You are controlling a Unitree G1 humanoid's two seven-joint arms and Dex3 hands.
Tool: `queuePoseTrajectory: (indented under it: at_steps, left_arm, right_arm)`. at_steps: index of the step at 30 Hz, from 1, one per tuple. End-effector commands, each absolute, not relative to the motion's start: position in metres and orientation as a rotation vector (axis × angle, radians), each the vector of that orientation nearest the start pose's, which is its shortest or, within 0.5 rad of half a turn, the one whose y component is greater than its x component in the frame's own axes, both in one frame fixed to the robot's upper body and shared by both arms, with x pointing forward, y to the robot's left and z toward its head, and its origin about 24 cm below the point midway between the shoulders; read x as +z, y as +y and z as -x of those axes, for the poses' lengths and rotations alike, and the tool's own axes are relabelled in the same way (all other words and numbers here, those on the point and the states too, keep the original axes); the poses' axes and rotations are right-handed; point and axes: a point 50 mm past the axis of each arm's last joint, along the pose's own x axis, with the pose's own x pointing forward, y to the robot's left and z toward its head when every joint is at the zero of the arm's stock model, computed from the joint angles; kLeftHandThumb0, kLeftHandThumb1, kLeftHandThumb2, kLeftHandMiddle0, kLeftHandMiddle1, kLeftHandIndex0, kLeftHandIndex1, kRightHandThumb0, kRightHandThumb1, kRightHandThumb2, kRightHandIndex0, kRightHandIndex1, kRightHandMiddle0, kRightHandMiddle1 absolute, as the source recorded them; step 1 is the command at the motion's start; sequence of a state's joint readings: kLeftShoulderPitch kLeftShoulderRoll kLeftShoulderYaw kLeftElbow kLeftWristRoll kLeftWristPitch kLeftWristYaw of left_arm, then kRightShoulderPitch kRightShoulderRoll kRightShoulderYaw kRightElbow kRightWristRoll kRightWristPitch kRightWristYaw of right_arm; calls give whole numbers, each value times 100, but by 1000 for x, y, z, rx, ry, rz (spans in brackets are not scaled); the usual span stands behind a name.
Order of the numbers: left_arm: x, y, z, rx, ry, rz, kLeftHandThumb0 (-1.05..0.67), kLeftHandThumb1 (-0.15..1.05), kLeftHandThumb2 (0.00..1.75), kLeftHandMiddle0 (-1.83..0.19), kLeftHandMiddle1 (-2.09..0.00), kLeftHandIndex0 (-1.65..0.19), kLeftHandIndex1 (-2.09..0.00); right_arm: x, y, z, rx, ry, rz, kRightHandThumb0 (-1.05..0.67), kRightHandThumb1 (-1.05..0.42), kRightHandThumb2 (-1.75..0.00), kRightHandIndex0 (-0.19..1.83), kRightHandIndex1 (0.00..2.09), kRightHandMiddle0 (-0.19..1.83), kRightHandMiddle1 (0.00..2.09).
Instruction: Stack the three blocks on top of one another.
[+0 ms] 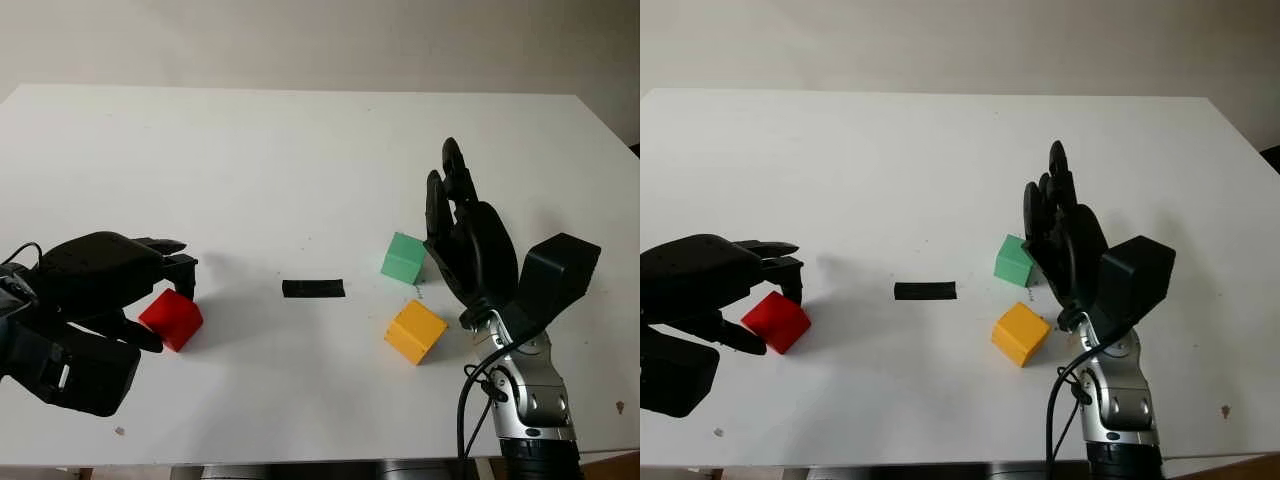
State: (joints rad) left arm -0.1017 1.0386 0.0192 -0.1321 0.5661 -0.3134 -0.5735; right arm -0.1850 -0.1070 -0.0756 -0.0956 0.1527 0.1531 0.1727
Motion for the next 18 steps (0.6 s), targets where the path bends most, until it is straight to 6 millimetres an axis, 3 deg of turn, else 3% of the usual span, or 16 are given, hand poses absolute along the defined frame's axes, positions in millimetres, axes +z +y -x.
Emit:
queuePoseTrajectory:
  at_steps: [1, 9, 18]
  left_arm:
    - [160, 255, -254, -631, -43, -1716, -35, 99, 6, -26, -8, -24, -145]
    - [179, 241, -259, -648, -179, -1669, -38, 103, 7, -26, -6, -19, -149]
    - [208, 218, -281, -686, -307, -1563, -44, 103, 8, -24, -6, -17, -157]
  right_arm:
    - [107, -164, -284, 169, -161, -29, -70, -105, -63, -19, 0, -19, 0]
    - [106, -162, -285, 169, -168, -33, -71, -105, -62, -19, 0, -19, 0]
    - [105, -160, -285, 163, -165, -31, -71, -105, -62, -19, 0, -19, 0]
